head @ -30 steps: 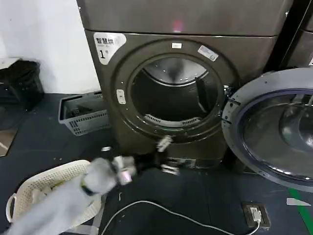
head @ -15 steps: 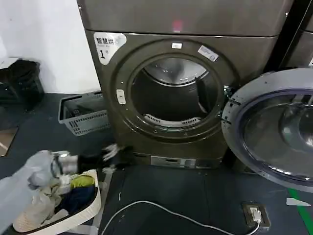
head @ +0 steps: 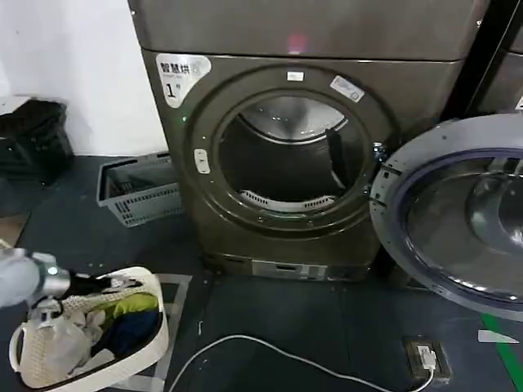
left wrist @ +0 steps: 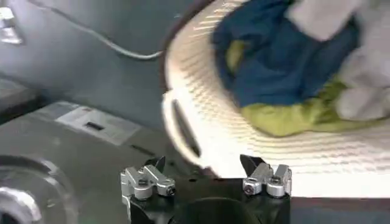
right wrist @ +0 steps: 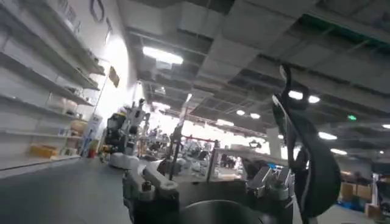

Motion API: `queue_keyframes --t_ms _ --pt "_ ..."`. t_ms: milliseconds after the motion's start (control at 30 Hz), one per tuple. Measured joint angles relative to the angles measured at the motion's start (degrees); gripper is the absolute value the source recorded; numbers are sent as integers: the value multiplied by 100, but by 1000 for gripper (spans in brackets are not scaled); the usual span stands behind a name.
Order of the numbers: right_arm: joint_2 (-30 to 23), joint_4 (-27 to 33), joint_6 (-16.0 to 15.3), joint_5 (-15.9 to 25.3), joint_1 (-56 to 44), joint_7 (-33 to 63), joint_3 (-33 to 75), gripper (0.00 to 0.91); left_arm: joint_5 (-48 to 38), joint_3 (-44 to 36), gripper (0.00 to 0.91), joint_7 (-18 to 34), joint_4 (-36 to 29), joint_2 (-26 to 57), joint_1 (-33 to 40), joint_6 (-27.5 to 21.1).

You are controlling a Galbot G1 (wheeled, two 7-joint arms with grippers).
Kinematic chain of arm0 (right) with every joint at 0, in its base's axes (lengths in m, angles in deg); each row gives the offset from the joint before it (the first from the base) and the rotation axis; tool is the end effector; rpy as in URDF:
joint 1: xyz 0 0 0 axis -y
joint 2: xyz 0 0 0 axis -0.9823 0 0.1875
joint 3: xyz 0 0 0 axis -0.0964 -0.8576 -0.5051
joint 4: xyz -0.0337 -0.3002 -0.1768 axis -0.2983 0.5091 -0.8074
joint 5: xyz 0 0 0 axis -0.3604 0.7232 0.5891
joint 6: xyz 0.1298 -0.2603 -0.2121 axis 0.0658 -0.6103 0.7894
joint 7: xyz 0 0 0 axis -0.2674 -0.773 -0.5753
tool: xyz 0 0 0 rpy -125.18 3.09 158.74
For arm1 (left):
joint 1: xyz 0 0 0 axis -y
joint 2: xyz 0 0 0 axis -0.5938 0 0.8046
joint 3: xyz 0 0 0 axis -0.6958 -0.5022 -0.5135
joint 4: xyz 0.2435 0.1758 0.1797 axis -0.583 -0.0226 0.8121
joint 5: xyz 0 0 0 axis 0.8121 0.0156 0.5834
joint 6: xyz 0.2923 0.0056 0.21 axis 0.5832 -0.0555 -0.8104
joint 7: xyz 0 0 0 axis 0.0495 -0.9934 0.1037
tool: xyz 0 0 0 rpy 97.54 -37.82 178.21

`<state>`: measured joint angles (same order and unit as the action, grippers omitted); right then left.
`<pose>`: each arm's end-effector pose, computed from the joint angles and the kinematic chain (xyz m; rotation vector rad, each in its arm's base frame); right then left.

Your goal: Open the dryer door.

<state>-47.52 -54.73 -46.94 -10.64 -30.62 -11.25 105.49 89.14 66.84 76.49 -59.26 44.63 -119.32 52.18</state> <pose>-0.2439 -0.4261 -0.2073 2.3732 1.9688 -0.5584 0.3541 0.3072 -0.1969 1.5533 0.4828 2.4378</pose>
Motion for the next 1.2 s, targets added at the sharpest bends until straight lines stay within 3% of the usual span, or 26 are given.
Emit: queue_keyframes --t_ms 267,733,1067,1200 --pt "-32 31 -149 -53 2 14 -20 907 186 12 907 -19 -197 189 -234 -3" --pt "-43 106 -67 -33 9 -27 -59 907 340 10 907 -99 -66 281 -226 -10" --pt "-53 128 30 -26 35 -78 -85 907 163 111 907 -1001 -163 394 -155 -10" --pt "-61 138 43 -21 48 -93 -105 907 -378 116 907 -1336 -87 470 -171 -11"
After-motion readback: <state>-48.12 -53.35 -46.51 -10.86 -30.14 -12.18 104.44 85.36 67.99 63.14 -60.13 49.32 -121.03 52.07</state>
